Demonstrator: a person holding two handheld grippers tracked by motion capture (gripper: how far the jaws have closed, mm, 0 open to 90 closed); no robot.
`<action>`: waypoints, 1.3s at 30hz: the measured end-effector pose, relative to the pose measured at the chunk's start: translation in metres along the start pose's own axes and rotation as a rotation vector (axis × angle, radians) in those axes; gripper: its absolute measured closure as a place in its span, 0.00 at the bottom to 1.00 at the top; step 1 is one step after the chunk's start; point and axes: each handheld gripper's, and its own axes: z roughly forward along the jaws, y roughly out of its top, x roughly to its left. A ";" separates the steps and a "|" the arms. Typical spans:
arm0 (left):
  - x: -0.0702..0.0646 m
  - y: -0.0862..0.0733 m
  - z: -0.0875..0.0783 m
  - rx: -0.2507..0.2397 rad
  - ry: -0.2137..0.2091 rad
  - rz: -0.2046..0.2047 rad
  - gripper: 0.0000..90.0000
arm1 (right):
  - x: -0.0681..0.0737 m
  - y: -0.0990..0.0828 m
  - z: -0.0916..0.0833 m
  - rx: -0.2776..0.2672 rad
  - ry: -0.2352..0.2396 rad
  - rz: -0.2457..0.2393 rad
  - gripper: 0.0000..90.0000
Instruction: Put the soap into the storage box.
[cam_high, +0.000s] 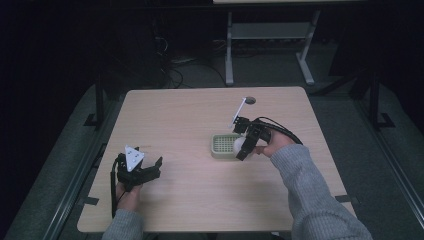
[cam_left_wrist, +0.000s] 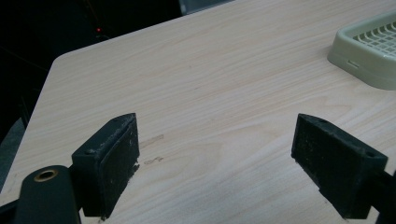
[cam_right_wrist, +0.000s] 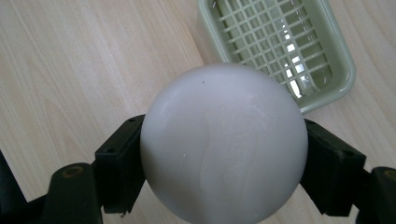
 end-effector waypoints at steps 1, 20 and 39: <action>0.000 0.000 0.000 -0.006 0.001 -0.005 0.16 | 0.000 0.001 0.000 0.000 -0.002 -0.006 0.26; 0.001 0.000 0.000 -0.008 0.003 -0.009 0.16 | -0.010 0.028 0.008 0.019 0.012 -0.015 0.26; 0.001 0.000 0.000 -0.008 0.004 -0.010 0.16 | -0.021 0.037 0.017 0.022 0.020 0.012 0.26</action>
